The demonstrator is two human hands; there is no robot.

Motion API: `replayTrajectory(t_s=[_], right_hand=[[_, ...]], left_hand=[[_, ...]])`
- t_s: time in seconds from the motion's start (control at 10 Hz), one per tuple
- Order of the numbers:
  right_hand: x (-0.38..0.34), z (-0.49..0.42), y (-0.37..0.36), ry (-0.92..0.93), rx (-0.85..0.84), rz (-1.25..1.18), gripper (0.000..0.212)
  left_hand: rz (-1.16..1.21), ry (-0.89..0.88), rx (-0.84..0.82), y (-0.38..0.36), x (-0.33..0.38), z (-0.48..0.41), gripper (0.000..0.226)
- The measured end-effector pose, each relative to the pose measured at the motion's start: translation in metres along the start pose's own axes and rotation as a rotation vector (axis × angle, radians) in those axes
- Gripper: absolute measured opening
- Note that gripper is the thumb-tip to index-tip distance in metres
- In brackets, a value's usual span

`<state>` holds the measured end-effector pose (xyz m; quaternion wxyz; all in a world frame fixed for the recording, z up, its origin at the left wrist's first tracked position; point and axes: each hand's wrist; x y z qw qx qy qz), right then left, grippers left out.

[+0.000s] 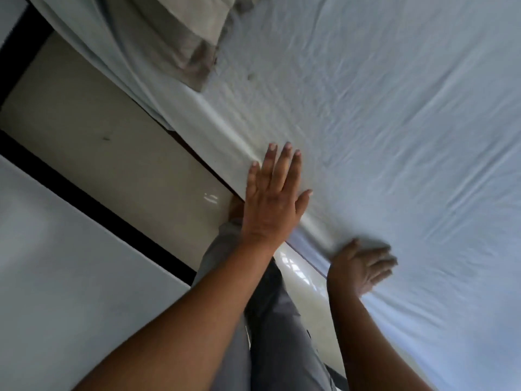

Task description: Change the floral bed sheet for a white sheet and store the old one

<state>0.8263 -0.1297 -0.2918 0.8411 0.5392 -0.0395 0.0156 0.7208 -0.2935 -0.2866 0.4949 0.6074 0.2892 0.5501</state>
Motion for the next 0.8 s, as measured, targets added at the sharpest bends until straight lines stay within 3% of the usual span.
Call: replayTrajectory(t_s=[0.1,0.2,0.4,0.5,0.6,0.8], right_hand=[[-0.004,0.009,-0.009,-0.124,-0.104,-0.028,0.087],[0.011,0.014,-0.01,-0.224,-0.211,-0.09,0.1],[0.032,0.0,0.024,-0.611,-0.446,-0.344,0.103],[0.052,-0.018,0.052,-0.595,-0.421,-0.322,0.096],[0.075,-0.033,0.088,-0.45,-0.432,-0.282,0.091],[0.138,-0.088,0.146,-0.131,-0.518,-0.138,0.08]], left_hand=[[-0.068,-0.209,-0.196,-0.007,-0.007,0.004,0.068],[-0.159,-0.171,-0.307,-0.01,-0.011,0.014,0.071],[-0.159,-0.096,-0.52,0.01,0.014,0.033,0.089],[-0.235,-0.049,-0.678,0.011,0.028,0.046,0.101],[-0.276,-0.013,-0.829,0.016,0.065,0.051,0.101],[-0.132,-0.157,-0.974,0.026,0.192,0.062,0.077]])
Point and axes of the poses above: each hand's wrist, its own z-axis away from the middle knuckle, its own y-axis out of the back of the hand, x = y × z, and after that the axes turned 12 degrees about -y, right-handed
